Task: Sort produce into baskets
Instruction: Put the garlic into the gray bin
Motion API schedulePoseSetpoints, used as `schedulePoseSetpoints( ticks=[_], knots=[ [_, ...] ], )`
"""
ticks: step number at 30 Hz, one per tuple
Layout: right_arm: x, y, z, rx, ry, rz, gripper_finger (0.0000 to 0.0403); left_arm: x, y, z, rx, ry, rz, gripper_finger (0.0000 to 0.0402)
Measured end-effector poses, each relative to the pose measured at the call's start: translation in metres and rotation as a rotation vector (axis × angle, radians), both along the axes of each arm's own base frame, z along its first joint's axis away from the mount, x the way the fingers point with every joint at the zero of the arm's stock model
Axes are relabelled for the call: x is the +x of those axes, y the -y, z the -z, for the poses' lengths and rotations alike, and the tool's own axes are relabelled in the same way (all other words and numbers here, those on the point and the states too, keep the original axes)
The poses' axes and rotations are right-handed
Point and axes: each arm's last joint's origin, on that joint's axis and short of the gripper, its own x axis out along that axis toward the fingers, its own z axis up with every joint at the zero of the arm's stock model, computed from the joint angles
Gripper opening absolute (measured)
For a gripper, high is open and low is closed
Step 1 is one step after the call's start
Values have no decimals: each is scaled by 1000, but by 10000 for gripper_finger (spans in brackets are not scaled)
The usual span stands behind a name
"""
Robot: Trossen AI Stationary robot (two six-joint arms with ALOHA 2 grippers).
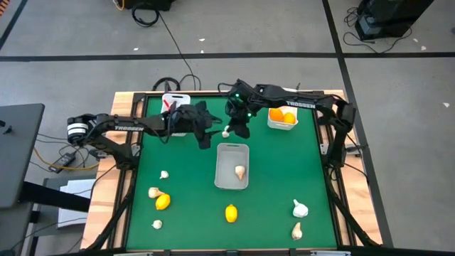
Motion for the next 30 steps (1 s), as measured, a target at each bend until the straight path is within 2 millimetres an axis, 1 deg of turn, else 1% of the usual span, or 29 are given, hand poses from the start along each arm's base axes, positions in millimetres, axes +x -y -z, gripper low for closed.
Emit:
schedulePoseSetpoints(
  ticks=[3, 7, 12, 15, 18, 21, 23, 26, 28, 30],
  knots=[
    [2, -12, -5, 28, 24, -46, 69, 4, 15, -1, 101, -14, 106, 236],
    [6, -24, -5, 36, 32, -82, 72, 9, 34, -3, 203, -3, 206, 236],
    [9, -34, -5, 51, 26, -96, 73, 11, 48, -6, 252, 17, 264, 236],
    [10, -40, -5, 62, 9, -98, 73, 11, 51, -3, 254, -11, 259, 236],
    [8, -48, 0, 43, -60, -86, 73, 10, 55, 0, 242, -45, 272, 236],
    [5, -59, 16, 5, -130, -78, 74, 9, 59, 3, 216, -71, 272, 236],
    [3, -66, 26, -1, -161, -88, 77, 9, 59, 3, 210, -72, 227, 236],
    [3, -77, 39, -20, -163, -109, 96, 8, 56, 3, 223, -84, 156, 236],
    [2, -83, 45, -34, -188, -115, 120, 8, 53, 3, 213, -84, 125, 236],
    [3, -87, 46, -57, -184, -114, 149, 7, 48, 3, 189, -79, 99, 236]
  ],
)
